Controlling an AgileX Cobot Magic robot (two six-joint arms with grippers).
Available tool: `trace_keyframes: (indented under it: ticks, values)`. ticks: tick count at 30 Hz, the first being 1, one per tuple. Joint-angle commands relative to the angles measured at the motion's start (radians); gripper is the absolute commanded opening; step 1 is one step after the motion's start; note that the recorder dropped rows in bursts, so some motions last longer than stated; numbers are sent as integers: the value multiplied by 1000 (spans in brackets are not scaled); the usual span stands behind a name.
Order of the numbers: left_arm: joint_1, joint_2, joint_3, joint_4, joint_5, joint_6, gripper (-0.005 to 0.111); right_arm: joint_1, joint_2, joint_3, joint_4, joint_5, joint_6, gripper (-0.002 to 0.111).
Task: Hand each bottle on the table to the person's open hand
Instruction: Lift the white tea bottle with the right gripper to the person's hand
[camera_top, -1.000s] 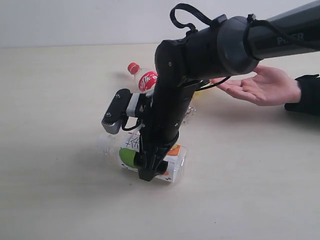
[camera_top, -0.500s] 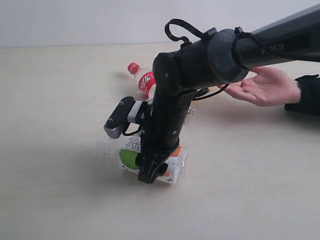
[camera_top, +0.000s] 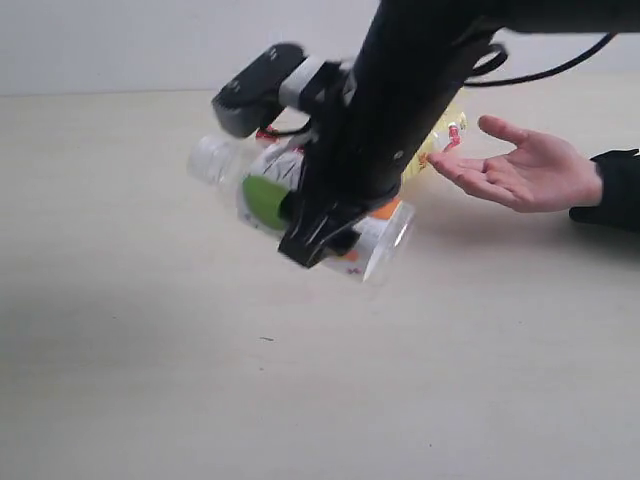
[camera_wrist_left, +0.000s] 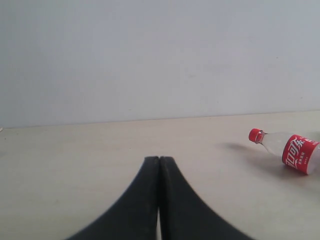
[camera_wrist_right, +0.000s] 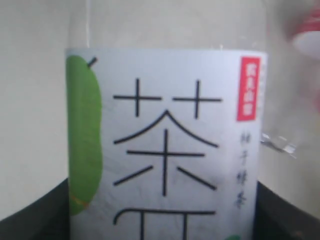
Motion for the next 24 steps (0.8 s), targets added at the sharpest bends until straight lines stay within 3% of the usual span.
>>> trace_keyframes:
  ticks: [1, 4, 9, 24]
  values:
    - [1, -6, 3, 0, -8, 1, 0, -163, -108, -5, -168, 47, 192, 0]
    - [1, -6, 3, 0, -8, 1, 0, -375, -110, -5, -148, 70, 201, 0]
    - [1, -6, 3, 0, -8, 1, 0, -562, -35, -5, -70, 72, 210, 0]
    - [1, -6, 3, 0, -8, 1, 0, -587, 168, -5, -71, -121, 273, 0]
